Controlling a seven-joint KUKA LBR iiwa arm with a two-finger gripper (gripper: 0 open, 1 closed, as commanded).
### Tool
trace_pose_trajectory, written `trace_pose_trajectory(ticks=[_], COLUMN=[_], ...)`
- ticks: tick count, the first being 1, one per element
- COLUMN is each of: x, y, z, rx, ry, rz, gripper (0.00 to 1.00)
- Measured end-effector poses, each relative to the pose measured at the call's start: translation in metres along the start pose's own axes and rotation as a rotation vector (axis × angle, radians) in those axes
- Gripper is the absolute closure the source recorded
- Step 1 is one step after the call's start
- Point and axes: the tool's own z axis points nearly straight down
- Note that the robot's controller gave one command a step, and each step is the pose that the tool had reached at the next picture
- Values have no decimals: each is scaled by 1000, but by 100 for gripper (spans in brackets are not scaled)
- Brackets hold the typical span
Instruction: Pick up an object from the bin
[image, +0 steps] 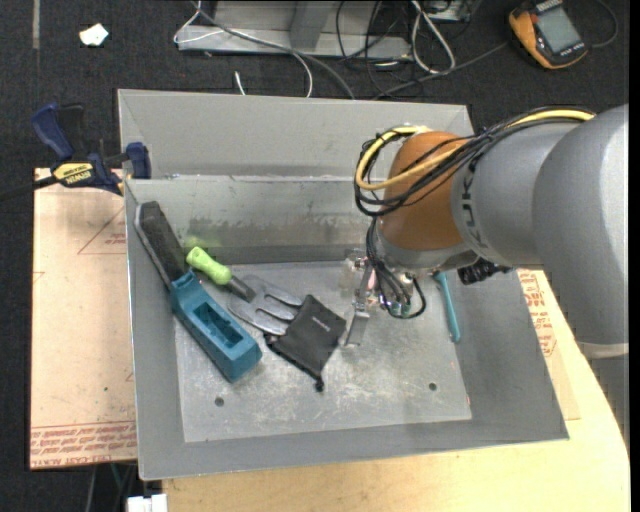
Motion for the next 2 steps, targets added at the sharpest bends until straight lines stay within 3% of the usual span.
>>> trace_pose_trajectory(ticks=[1, 2], x=[4, 18], y=[17, 14], z=[-22, -10], rx=[0, -1], ry=[-2, -4], rz=[-95, -295], gripper=[0, 0])
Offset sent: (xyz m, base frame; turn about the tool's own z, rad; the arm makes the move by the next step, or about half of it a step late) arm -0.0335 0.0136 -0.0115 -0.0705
